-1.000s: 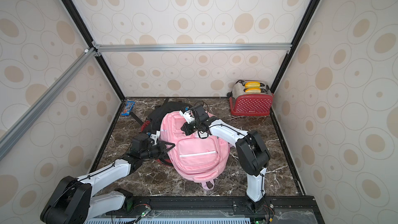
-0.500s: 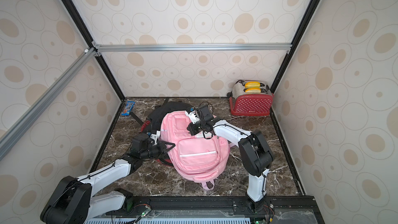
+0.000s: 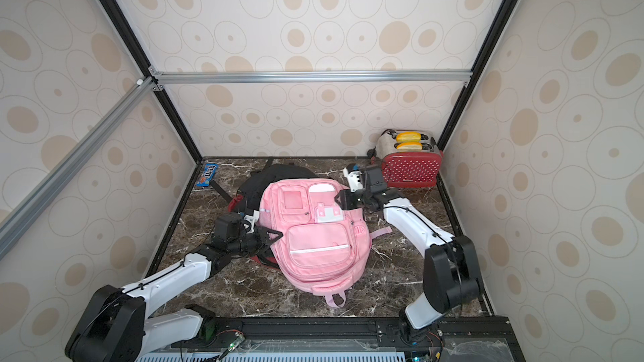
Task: Zip up the backpack
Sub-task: Zip the zipper on the backpack.
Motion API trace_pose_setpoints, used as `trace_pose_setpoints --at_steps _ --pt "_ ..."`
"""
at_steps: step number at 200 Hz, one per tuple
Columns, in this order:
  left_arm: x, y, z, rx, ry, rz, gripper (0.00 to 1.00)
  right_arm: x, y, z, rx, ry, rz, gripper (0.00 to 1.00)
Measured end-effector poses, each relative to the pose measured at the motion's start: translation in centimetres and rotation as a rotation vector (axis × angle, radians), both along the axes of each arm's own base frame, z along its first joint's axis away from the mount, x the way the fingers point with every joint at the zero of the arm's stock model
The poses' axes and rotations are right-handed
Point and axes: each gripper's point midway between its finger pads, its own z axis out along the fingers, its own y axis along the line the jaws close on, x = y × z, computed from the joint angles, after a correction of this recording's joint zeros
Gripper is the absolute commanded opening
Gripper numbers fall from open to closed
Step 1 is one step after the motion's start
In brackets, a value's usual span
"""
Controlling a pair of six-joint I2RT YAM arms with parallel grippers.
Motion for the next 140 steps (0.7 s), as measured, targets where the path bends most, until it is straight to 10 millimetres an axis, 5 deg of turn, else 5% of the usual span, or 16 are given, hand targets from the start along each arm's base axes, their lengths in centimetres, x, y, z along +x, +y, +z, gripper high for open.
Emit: trace_pose_setpoints --at_steps 22,38,126,140 --pt "0.2 0.0 0.6 0.024 0.003 -0.008 0.0 1.1 -5.6 -1.1 0.041 0.028 -0.172 0.52" --pt "0.3 0.1 0.8 0.036 0.006 -0.01 0.0 2.0 -7.2 -3.0 0.045 0.087 -0.223 0.52" --pt "0.8 0.2 0.1 0.105 0.056 -0.031 0.0 5.4 -3.4 -11.6 0.205 0.33 -0.142 0.51" --pt "1.0 0.1 0.2 0.108 0.06 -0.039 0.0 5.4 -2.9 -12.2 0.234 0.353 -0.135 0.43"
